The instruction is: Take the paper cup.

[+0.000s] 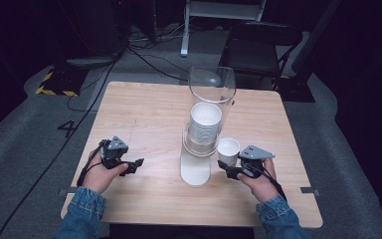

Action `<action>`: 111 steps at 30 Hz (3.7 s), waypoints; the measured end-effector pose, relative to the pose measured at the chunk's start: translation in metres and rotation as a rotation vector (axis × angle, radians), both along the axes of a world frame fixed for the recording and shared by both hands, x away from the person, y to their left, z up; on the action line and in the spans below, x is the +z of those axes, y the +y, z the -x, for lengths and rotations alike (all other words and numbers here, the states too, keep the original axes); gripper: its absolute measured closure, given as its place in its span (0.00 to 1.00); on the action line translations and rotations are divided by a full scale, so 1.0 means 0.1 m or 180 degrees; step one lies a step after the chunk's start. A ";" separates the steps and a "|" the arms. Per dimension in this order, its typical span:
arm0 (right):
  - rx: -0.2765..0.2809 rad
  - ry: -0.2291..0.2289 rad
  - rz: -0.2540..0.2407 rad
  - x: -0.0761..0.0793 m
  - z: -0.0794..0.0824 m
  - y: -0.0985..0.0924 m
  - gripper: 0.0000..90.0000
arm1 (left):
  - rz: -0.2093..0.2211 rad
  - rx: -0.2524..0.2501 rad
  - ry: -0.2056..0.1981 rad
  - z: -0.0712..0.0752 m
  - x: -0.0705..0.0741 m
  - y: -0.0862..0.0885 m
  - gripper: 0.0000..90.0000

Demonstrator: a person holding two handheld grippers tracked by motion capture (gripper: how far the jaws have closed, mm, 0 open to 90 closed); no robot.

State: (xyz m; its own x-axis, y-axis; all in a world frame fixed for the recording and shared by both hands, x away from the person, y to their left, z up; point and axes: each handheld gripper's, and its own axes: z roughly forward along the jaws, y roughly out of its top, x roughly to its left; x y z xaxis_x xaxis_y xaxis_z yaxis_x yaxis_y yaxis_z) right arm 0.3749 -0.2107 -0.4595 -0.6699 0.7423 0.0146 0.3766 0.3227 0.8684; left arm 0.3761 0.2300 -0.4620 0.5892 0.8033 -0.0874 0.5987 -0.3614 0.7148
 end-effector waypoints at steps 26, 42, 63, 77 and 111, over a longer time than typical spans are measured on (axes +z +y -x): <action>-0.0709 -0.0189 -0.0435 0.24 -0.41 -0.42 0.37 | -0.0026 0.0342 -0.0011 0.28 -0.02 0.35 0.24; -0.1199 -0.0072 -0.0234 0.01 -0.74 -0.63 0.37 | -0.0069 0.0418 0.0036 0.36 -0.07 0.42 0.25; -0.1181 0.0265 0.0065 -0.23 -0.85 -0.73 0.36 | -0.0099 0.0359 0.0048 0.33 -0.08 0.39 0.25; -0.1084 0.0344 0.0251 -0.34 -0.86 -0.71 0.36 | -0.0085 0.0337 0.0070 0.33 -0.08 0.38 0.25; -0.1048 0.0324 0.0212 -0.19 -0.52 -0.87 0.18 | -0.0060 0.0316 0.0064 0.31 -0.07 0.38 0.25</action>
